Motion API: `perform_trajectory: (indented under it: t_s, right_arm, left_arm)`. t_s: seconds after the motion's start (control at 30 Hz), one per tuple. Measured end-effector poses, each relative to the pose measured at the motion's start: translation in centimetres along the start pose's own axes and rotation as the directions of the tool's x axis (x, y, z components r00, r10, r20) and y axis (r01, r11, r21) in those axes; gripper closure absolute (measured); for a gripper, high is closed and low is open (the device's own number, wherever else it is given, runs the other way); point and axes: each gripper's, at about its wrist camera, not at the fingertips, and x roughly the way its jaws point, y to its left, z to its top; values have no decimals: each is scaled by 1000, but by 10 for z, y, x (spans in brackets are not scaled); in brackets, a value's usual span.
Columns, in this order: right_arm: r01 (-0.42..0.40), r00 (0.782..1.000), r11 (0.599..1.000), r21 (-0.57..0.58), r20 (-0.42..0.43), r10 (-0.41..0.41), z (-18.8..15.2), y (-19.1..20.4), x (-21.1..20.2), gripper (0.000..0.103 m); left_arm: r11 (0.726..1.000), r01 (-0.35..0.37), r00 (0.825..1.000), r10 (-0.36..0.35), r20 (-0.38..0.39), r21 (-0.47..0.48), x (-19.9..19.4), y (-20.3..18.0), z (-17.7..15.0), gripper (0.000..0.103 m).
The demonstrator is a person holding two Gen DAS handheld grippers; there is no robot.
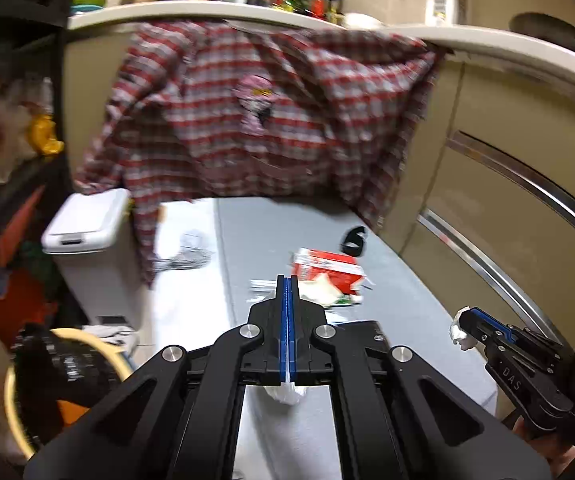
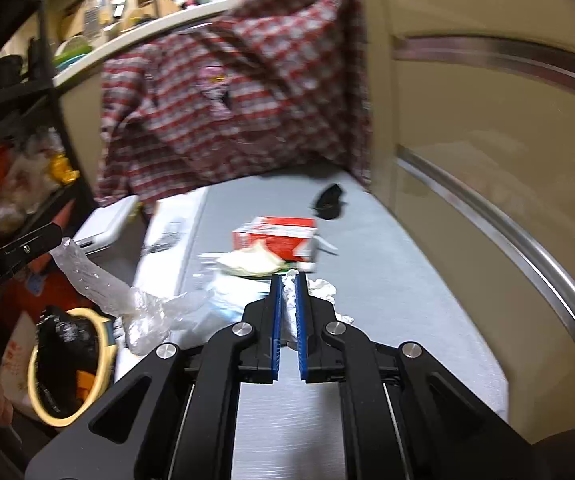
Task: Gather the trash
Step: 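Grasp the clear plastic bag with the left gripper while right holds tissue, then move both grippers over the bin and open them to drop the trash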
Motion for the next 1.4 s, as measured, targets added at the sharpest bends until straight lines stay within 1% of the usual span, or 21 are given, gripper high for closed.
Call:
perform_trajectory:
  t_s: [0.1,0.13,0.23,0.37,0.47,0.6,0.7,0.9,0.97,1.17,1.23,1.4]
  right_arm:
    - [-49,999,998,-34,-6,49,1,24,-2,96]
    - [-62,998,997,-44,-8,62,0,31,-3,96]
    - [-112,994,990,-86,-22,111,-2,57,-2,96]
    - [-182,983,973,-141,-41,178,-2,95,1,96]
    - [-230,973,957,-180,-56,223,-2,122,4,96]
    - [-283,959,933,-222,-80,272,-4,154,7,96]
    - [-316,949,917,-244,-95,302,-7,176,8,96]
    - [-376,927,882,-284,-121,356,-9,214,12,96]
    - [-395,919,869,-297,-129,373,-11,227,13,96]
    - [-436,900,837,-330,-161,405,-17,260,20,96]
    - [-446,895,828,-339,-173,411,-20,271,24,96]
    - [-469,883,806,-362,-200,424,-29,292,31,96]
  left_arm:
    - [998,-54,998,55,13,-14,-18,20,2,103]
    - [996,-83,996,83,20,-17,-25,28,2,103]
    - [990,-135,990,135,29,-29,-38,47,3,103]
    - [974,-219,975,221,26,-53,-53,75,1,103]
    - [958,-278,960,280,20,-69,-62,95,-4,103]
    - [942,-319,947,321,3,-104,-72,121,-10,103]
    - [927,-357,933,359,-2,-114,-78,136,-14,103]
    - [896,-428,903,430,-12,-121,-87,159,-21,103]
    - [882,-455,889,457,-20,-123,-89,169,-25,103]
    - [855,-498,867,496,-55,-141,-88,192,-34,103]
    - [850,-505,863,501,-64,-152,-89,200,-37,103]
    - [843,-510,860,503,-90,-171,-85,218,-42,103]
